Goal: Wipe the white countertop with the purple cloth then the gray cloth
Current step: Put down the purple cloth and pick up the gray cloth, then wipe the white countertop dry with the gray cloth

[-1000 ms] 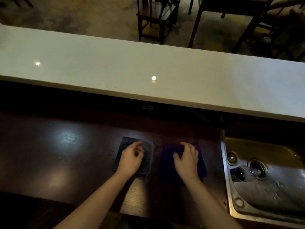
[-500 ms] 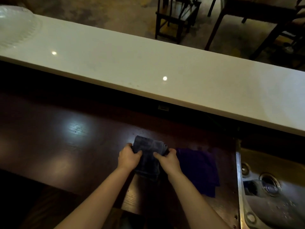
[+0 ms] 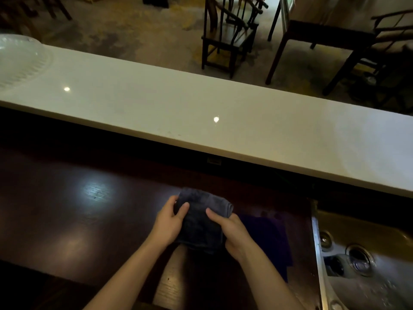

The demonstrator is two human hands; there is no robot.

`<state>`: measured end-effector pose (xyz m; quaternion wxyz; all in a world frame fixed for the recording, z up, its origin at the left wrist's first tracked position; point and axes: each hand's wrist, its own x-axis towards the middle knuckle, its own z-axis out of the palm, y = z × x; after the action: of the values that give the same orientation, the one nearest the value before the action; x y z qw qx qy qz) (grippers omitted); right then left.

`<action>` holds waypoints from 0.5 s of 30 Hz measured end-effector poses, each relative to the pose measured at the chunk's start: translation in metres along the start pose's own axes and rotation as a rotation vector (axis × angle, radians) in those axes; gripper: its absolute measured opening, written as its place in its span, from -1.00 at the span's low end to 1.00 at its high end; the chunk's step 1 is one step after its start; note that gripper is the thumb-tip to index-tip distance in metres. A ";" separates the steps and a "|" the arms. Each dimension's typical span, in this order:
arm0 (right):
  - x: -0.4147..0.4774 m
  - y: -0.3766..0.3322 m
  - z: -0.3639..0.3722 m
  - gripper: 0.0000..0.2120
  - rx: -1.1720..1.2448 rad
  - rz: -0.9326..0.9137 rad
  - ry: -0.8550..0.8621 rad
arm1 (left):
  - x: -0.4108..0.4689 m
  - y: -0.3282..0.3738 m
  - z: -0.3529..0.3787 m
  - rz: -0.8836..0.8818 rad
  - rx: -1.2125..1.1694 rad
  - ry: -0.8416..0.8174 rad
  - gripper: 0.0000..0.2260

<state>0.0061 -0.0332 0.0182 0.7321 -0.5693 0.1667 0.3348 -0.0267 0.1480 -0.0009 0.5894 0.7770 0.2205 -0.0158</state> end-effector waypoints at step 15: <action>-0.060 -0.144 0.017 -0.71 0.177 -0.389 -0.196 | 0.029 0.166 -0.020 0.496 -0.019 0.034 -0.74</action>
<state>0.0583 -0.0533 0.1648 0.8426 -0.4889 0.0107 0.2254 0.0546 0.1417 0.1480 0.5787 0.8020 0.0331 0.1444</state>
